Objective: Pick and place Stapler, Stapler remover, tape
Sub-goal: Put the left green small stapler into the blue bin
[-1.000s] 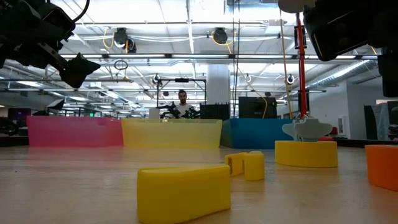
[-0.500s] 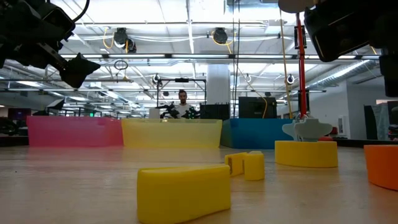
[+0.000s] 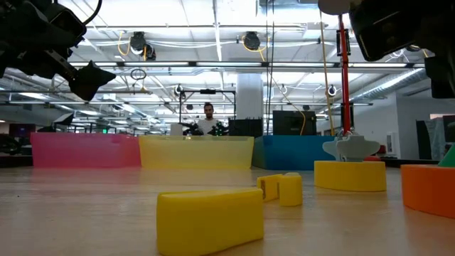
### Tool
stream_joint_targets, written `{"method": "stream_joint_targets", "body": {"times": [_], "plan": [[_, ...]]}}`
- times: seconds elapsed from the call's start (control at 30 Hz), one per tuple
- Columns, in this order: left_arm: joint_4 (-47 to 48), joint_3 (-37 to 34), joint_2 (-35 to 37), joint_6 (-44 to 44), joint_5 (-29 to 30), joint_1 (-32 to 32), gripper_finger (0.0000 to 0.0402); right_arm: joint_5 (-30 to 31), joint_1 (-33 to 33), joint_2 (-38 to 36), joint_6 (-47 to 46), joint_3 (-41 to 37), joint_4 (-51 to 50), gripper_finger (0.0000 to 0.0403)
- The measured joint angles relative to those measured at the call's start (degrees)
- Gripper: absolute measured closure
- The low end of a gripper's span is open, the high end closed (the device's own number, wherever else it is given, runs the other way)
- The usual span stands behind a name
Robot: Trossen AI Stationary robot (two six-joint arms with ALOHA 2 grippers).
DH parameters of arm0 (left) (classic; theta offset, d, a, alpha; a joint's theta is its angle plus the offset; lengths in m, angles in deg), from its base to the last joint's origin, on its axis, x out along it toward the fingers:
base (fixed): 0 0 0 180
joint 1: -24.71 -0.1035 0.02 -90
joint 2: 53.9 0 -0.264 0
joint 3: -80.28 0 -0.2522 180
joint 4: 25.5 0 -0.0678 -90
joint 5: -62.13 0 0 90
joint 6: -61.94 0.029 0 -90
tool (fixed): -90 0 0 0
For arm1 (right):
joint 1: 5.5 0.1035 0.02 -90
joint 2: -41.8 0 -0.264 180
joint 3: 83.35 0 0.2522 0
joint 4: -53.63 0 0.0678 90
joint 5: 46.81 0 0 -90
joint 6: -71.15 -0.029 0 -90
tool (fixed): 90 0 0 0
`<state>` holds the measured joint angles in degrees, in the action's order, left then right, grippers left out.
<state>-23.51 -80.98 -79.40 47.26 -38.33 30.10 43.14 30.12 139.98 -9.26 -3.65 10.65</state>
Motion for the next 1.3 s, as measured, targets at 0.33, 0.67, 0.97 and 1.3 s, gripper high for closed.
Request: {"method": "stream_joint_targets", "body": {"times": [0.33,0.67,0.97,1.3], "plan": [[0.0,0.0,0.0,0.0,0.0,0.0,0.0039,0.0,0.0,-0.1,3.5,0.0,0.5,0.0403],[0.0,0.0,0.0,0.0,0.0,0.0,0.0039,-1.6,0.1,-0.2,6.1,0.1,2.0,0.0346],[0.0,0.0,0.0,0.0,0.0,0.0,0.0039,-1.5,-0.1,-0.2,4.6,0.1,1.4,0.027],[0.0,0.0,0.0,-0.1,0.1,0.0,0.0039,-1.5,-0.7,0.6,4.6,0.2,1.8,0.0249]]}}
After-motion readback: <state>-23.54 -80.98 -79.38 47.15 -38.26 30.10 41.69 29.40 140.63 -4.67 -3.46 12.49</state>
